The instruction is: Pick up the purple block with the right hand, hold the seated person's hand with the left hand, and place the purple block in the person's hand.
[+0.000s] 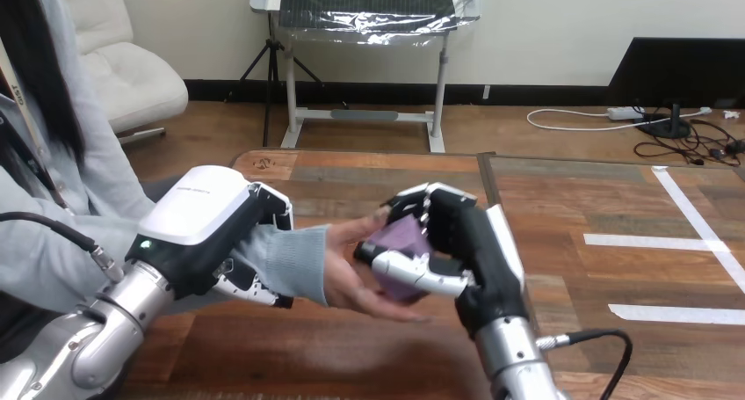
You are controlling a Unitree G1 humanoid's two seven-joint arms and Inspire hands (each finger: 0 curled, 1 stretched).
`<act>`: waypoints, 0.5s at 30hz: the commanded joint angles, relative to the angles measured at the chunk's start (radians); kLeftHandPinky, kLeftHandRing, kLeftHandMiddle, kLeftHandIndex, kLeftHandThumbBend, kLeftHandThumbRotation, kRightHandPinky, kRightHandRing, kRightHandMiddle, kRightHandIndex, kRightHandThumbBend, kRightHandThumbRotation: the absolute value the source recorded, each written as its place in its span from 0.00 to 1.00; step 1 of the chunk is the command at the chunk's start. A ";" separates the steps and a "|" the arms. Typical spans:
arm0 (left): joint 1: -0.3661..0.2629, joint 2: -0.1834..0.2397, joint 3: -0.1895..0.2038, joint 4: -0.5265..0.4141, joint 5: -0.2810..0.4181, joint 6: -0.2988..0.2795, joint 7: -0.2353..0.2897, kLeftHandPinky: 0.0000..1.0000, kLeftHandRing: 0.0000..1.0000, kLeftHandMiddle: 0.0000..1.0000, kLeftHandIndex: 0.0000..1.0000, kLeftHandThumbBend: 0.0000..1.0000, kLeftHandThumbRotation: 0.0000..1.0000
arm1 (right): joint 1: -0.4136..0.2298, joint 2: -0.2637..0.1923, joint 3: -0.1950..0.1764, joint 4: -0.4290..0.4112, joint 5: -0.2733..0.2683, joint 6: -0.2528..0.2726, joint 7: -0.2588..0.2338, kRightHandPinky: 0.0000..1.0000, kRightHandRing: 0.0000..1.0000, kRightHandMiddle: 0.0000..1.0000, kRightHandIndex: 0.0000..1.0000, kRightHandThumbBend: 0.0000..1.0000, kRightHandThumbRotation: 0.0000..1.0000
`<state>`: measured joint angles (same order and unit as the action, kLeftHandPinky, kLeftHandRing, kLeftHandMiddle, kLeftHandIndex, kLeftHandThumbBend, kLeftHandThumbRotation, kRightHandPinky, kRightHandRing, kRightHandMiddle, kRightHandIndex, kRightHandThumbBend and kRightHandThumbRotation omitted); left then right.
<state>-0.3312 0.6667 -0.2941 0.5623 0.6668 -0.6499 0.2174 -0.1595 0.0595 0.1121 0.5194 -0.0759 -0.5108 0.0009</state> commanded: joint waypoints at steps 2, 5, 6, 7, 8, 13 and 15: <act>-0.063 -0.026 0.054 -0.089 -0.040 -0.025 0.033 0.20 0.25 0.31 0.32 0.88 0.00 | -0.009 0.048 0.032 -0.033 -0.016 -0.028 -0.010 0.31 0.37 0.44 0.47 0.81 0.00; -0.061 -0.029 0.057 -0.099 -0.044 -0.019 0.027 0.20 0.25 0.31 0.32 0.88 0.00 | 0.001 0.052 0.046 -0.040 -0.020 -0.024 -0.009 0.31 0.36 0.44 0.47 0.81 0.00; -0.060 -0.030 0.058 -0.102 -0.045 -0.017 0.026 0.20 0.25 0.31 0.32 0.88 0.00 | 0.003 0.053 0.049 -0.042 -0.019 -0.024 -0.008 0.31 0.36 0.44 0.47 0.81 0.00; -0.060 -0.031 0.058 -0.104 -0.046 -0.016 0.025 0.20 0.25 0.31 0.32 0.88 0.00 | 0.005 0.052 0.052 -0.043 -0.018 -0.024 -0.008 0.31 0.36 0.44 0.47 0.81 0.00; -0.059 -0.032 0.060 -0.106 -0.047 -0.015 0.024 0.20 0.25 0.31 0.32 0.88 0.00 | 0.008 0.054 0.057 -0.043 -0.020 -0.026 -0.009 0.31 0.36 0.44 0.47 0.81 0.00; -0.058 -0.034 0.062 -0.105 -0.047 -0.018 0.029 0.20 0.25 0.30 0.32 0.89 0.00 | 0.017 0.054 0.071 -0.047 -0.022 -0.030 -0.013 0.31 0.36 0.44 0.47 0.81 0.00; -0.059 -0.035 0.061 -0.100 -0.045 -0.018 0.033 0.20 0.25 0.30 0.32 0.89 0.00 | 0.023 0.055 0.077 -0.052 -0.017 -0.023 -0.007 0.30 0.36 0.44 0.47 0.81 0.00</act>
<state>-0.3227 0.6538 -0.2938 0.5522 0.6668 -0.6486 0.2174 -0.1182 0.0578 0.1669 0.5162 -0.0934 -0.5117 -0.0060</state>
